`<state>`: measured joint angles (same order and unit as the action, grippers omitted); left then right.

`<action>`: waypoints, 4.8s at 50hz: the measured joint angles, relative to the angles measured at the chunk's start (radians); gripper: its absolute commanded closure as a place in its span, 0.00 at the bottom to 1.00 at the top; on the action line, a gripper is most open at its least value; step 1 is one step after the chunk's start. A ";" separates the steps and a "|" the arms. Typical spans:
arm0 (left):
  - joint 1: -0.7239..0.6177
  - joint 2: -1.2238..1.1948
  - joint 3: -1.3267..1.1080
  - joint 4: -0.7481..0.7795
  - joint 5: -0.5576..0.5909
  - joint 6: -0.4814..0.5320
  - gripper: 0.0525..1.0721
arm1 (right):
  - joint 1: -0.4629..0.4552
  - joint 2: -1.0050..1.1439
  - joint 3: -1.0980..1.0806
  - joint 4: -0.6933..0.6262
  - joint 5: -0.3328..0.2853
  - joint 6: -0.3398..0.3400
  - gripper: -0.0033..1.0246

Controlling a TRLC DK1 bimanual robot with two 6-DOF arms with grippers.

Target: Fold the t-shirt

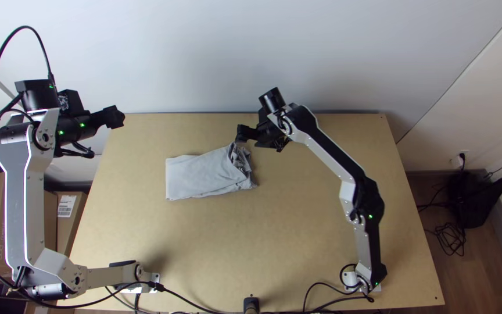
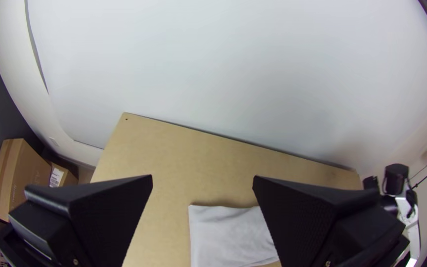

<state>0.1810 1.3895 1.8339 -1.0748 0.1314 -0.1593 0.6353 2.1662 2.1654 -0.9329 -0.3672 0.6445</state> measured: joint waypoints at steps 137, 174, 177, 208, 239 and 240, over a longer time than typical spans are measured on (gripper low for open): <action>0.073 0.095 0.104 -0.008 0.015 0.074 0.04 | -1.283 -0.423 -0.661 0.520 0.298 -0.417 0.04; 0.234 -0.609 -0.477 0.665 -0.092 0.093 0.04 | -1.040 -1.368 -0.761 0.801 0.289 -0.484 0.04; 0.259 -0.685 -0.586 0.736 -0.091 0.095 0.04 | -0.998 -1.434 -0.826 0.864 0.288 -0.485 0.04; 0.214 -1.352 -1.499 1.115 -0.089 0.036 0.04 | -0.808 -1.896 -1.762 1.310 0.288 -0.627 0.04; 0.103 -1.384 -1.756 1.017 -0.087 0.079 0.04 | -0.519 -2.156 -2.148 0.930 0.364 -0.610 0.04; 0.101 -1.384 -1.759 1.014 -0.087 0.085 0.04 | -0.521 -2.151 -2.148 0.925 0.370 -0.607 0.04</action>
<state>0.2825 0.0059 0.0746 -0.0608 0.0444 -0.0742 0.1146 0.0151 0.0174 -0.0078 0.0025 0.0372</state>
